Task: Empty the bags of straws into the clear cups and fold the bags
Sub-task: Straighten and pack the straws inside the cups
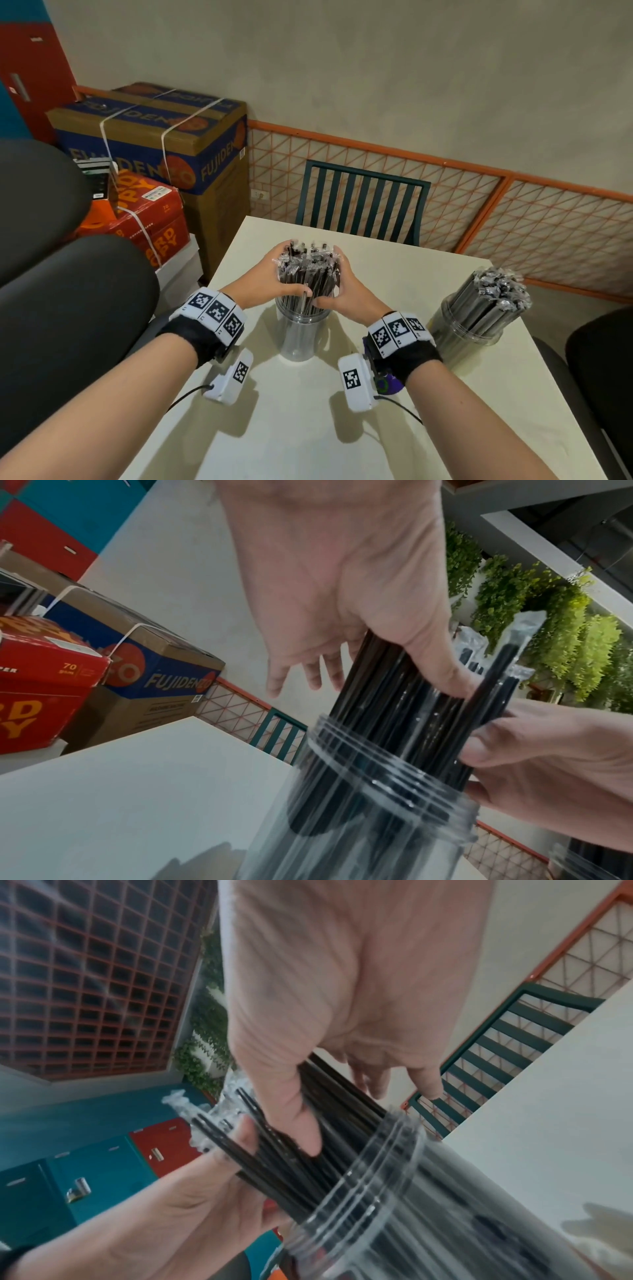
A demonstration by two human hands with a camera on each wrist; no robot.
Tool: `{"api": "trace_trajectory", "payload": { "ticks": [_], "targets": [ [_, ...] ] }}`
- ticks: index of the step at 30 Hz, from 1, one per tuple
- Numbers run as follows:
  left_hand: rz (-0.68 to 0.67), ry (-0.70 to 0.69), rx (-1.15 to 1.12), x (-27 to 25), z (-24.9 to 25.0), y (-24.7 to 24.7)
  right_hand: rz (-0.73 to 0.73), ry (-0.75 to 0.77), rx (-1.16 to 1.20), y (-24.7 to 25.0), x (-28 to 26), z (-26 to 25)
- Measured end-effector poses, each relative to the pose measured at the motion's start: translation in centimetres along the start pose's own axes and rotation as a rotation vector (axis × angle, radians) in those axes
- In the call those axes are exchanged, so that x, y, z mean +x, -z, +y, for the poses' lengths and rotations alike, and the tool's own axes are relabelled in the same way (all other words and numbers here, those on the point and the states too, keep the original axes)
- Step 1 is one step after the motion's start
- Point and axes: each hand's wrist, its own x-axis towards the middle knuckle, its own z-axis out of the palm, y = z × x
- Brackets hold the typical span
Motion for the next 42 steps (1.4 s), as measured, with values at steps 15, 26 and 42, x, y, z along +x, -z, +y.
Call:
{"api": "trace_trajectory", "payload": {
  "ticks": [15,26,42],
  "targets": [
    [-0.154,-0.029,-0.053,0.7,0.6,0.2,0.379,-0.007,-0.017,-4.5,1.3,1.4],
    [-0.145,-0.056,0.118,1.0,2.3,2.7,0.196,0.025,-0.413,0.9,0.9,-2.7],
    [0.111,-0.088,0.106,-0.8,1.2,-0.4,0.201,0.063,-0.272,0.1,0.5,-1.5]
  ]
}}
